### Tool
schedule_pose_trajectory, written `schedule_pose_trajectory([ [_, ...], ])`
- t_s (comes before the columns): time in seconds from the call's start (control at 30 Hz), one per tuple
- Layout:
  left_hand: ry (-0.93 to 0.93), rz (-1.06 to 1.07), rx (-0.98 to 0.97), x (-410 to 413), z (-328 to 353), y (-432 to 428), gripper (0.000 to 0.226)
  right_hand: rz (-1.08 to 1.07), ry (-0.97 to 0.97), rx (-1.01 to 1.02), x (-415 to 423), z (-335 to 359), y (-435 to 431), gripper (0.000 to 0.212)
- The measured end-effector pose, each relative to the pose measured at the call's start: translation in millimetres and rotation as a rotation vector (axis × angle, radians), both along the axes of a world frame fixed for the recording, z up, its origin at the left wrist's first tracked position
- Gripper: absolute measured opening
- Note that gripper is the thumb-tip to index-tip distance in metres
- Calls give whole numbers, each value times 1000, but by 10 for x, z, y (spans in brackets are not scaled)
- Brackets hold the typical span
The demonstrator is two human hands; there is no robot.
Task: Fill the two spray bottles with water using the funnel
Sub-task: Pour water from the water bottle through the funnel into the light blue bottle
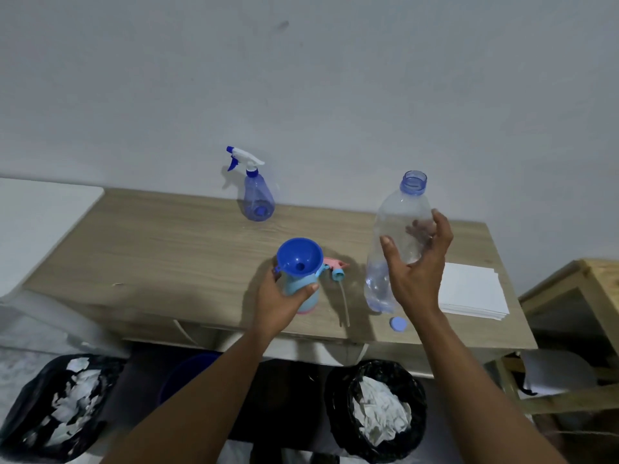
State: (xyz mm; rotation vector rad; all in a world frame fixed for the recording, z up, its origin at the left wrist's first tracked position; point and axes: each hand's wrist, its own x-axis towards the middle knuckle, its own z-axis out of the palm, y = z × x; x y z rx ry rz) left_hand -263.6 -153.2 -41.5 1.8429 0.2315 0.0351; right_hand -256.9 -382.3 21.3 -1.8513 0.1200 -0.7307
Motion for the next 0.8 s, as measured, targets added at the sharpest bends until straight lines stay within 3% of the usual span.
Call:
schedule_pose_trajectory([
  [0.13,-68,78,-34,-28,131,-2,93,195,74,-104,-45,248,34,81],
  [0.33,-135,76,-57,-2,191,20,79,418,239,-300,-132,422,121,76],
  [0.5,-139,50,-107,2,172,45,78,529,359,-524,-162,487,108,76],
  [0.8,-155,22,-104,16,137,49,79,603,467,-716,-190,568,-8,75],
])
